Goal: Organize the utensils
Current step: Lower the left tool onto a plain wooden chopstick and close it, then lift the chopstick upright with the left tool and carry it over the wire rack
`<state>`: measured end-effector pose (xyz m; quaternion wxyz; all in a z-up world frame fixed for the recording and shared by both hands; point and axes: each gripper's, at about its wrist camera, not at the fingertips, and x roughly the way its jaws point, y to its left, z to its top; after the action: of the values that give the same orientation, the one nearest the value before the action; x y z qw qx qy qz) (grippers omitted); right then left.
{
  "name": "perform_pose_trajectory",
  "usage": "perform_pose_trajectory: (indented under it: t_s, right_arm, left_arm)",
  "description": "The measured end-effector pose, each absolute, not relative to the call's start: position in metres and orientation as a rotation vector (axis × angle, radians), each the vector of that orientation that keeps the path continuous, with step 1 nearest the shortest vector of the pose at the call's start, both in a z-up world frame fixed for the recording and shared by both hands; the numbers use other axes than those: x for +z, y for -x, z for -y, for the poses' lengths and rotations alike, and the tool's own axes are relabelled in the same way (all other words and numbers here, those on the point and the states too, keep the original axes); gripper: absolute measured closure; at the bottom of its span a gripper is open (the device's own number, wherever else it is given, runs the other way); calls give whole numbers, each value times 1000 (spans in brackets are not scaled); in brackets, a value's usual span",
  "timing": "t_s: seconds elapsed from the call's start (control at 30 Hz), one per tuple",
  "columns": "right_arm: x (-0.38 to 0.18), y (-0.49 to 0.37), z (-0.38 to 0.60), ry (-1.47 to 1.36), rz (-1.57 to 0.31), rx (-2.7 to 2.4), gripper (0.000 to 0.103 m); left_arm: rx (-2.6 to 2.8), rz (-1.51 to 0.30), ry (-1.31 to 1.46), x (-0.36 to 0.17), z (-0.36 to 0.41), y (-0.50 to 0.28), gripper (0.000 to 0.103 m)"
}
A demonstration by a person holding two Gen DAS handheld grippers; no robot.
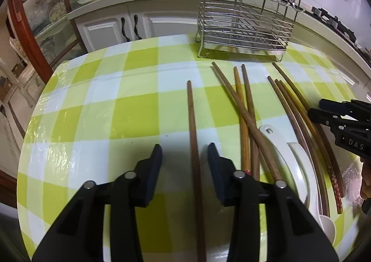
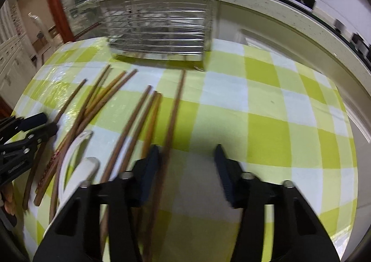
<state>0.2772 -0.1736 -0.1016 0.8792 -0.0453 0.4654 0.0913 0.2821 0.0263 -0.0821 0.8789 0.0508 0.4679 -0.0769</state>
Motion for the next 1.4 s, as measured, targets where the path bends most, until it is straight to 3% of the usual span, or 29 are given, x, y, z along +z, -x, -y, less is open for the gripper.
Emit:
perform_pose_trajectory:
  t_s: [0.07, 0.2, 0.73, 1.07, 1.4]
  right_arm:
    - [-101, -275, 172, 94, -968, 211, 82]
    - [-100, -272, 175, 69, -970, 240, 90]
    - [-57, -227, 206, -3, -869, 241, 94]
    - [-16, -193, 220, -5, -682, 152, 94]
    - [10, -174, 224, -3, -609, 125, 94]
  left_arm:
    - [-164, -979, -112, -82, -25, -283, 79]
    - [-163, -983, -109, -81, -25, -283, 96]
    - [-130, -908, -48, -48, -41, -251, 96]
    - [-112, -657, 17, -13, -49, -208, 96]
    - [-106, -582, 37, 10, -52, -193, 96]
